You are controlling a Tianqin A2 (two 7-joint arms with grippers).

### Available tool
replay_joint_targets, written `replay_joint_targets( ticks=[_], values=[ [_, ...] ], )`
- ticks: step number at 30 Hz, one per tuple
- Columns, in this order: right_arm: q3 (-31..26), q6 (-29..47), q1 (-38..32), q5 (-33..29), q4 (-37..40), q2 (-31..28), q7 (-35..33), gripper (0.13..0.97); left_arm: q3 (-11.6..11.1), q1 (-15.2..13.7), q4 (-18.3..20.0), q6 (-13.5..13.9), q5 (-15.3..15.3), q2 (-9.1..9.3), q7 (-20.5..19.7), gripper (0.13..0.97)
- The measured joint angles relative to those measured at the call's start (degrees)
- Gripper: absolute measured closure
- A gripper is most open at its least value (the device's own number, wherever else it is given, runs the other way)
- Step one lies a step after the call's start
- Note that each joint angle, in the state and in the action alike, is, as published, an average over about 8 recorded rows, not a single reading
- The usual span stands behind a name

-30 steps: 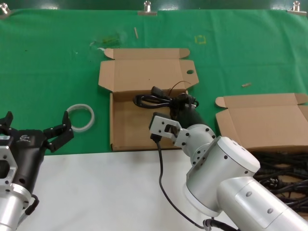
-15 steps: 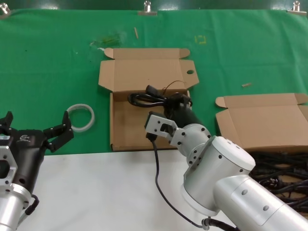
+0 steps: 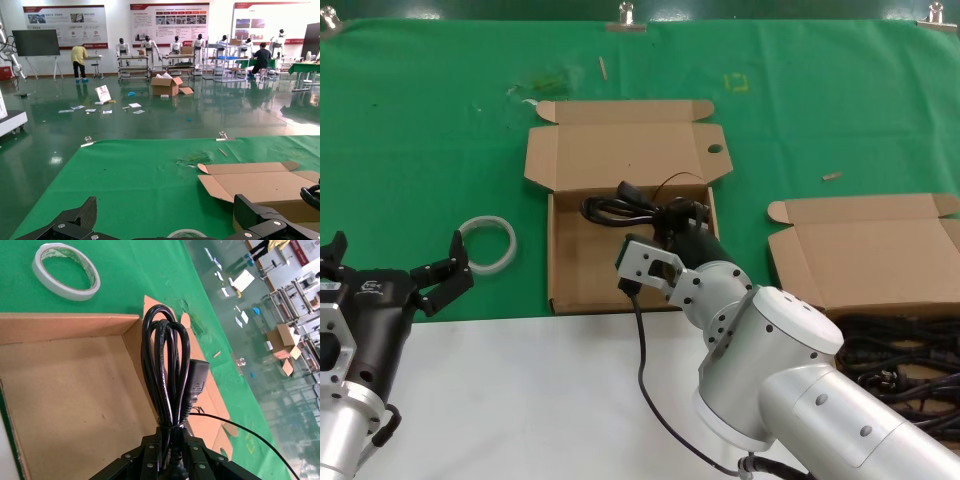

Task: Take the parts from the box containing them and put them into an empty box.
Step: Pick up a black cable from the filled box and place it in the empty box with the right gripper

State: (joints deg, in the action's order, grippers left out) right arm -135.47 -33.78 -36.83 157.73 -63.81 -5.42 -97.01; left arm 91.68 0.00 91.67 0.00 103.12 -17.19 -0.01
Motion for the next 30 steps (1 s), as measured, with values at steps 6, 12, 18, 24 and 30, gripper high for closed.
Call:
replay_joint_targets(
  ticks=[6, 12, 18, 24, 30],
  values=[
    [0.21, -0.37, 0.28, 0.0, -0.16, 0.0, -0.03, 0.892, 0.0, 0.0, 0.0, 0.0, 0.0, 0.0, 0.0, 0.132],
    [0.86, -1.4, 0.94, 0.0, -1.55, 0.0, -0.94, 0.892, 0.0, 0.0, 0.0, 0.0, 0.0, 0.0, 0.0, 0.132],
    [1.2, -2.46, 1.63, 0.0, -3.05, 0.0, -1.7, 0.892, 0.0, 0.0, 0.0, 0.0, 0.0, 0.0, 0.0, 0.132],
    [0.87, -3.08, 1.87, 0.0, -3.68, 0.0, -1.57, 0.892, 0.0, 0.0, 0.0, 0.0, 0.0, 0.0, 0.0, 0.132],
    [0.09, -3.23, 1.66, 0.0, -3.82, 0.0, -0.63, 0.892, 0.0, 0.0, 0.0, 0.0, 0.0, 0.0, 0.0, 0.132]
  ],
)
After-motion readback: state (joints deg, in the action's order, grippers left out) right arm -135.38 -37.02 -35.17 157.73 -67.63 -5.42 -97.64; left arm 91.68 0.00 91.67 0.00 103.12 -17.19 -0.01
